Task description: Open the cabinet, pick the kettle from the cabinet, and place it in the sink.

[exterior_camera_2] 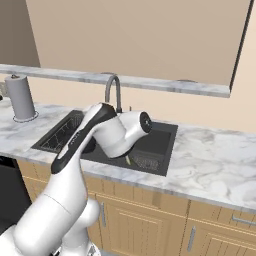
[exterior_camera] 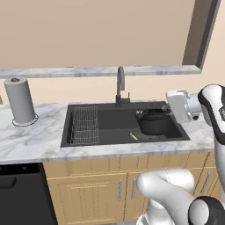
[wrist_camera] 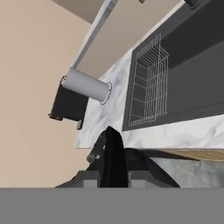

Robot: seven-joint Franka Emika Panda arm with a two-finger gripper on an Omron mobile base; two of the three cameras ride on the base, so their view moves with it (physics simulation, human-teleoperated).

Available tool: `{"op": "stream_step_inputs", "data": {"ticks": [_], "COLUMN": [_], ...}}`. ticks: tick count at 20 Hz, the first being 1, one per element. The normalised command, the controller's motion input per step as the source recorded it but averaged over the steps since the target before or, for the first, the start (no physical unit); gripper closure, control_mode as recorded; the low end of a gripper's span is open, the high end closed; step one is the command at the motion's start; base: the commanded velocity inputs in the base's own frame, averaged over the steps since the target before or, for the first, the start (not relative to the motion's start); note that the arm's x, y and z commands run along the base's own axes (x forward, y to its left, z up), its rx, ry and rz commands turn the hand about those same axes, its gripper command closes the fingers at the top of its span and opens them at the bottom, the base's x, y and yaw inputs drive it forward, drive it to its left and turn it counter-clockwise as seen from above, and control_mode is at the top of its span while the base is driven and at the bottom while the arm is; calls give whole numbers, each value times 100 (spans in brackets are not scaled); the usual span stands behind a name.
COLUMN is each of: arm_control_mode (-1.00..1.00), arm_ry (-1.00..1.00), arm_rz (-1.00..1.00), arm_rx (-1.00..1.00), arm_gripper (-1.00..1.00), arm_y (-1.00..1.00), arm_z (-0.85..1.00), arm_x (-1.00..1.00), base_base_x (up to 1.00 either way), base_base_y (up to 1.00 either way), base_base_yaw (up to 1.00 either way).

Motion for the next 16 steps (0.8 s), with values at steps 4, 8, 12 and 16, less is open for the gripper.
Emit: {"op": "stream_step_inputs", "data": {"ticks": [4,8,12,16], "arm_control_mode": [-100,-100,-100,-100], "arm_ry": [-2,-1,-4,-9], "arm_rz": [12,4,3,5], "arm_rx": [-1,0,0,0], "arm_gripper": [100,100,100,100], "arm_y": [0,0,1,1], "arm_z": [-19,-13,-13,-13], "arm_x": [36,41,38,34], "base_base_x": [0,0,0,0], "base_base_y": [0,0,0,0], "base_base_yaw": [0,0,0,0]}}
